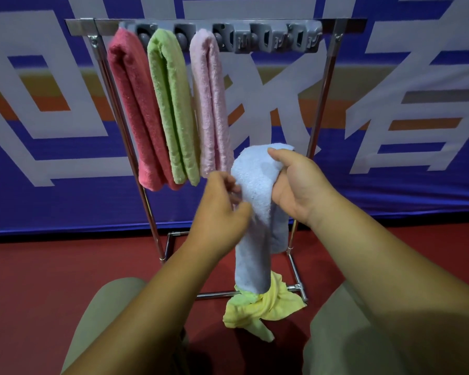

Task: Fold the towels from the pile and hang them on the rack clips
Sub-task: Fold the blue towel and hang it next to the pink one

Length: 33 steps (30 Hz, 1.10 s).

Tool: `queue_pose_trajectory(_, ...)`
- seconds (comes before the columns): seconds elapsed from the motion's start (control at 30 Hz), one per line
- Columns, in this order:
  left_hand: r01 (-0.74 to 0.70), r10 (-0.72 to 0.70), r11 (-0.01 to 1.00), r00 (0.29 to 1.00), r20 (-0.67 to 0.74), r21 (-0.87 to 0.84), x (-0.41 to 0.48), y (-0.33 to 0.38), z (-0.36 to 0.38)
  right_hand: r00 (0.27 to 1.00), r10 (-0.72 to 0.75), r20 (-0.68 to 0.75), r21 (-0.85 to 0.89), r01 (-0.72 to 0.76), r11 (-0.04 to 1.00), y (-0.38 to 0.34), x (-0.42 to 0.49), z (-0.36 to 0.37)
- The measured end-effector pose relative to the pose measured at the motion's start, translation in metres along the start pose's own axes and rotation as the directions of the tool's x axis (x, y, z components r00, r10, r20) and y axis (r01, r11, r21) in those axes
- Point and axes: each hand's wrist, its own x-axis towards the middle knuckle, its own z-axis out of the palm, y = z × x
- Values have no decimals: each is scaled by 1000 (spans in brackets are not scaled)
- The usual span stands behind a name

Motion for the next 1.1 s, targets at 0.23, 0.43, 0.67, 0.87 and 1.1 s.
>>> queue_pose_trajectory(0.23,-17,19,976,1000,-8,219,14,29,29,991,21,129,77,-31,997,-24,-17,25)
queue_pose_trajectory(0.43,-88,133,959,979,-152,270,48,49,10,992,-24,121,138,7,990,-52,-24,28)
queue_pose_trajectory(0.67,-251,296,866,955,-37,432,85,102,-7,985,-4,-171,-75,-9,997,-55,-3,6)
queue_pose_trajectory(0.87,-357,401,770,916,35,528,107,125,-10,970,-163,-180,-888,-89,451,-75,-2,3)
queue_pose_trajectory(1.1,-438,496,750,868,17,495,138,148,-27,902,-414,121,-982,170,83,-125,13,26)
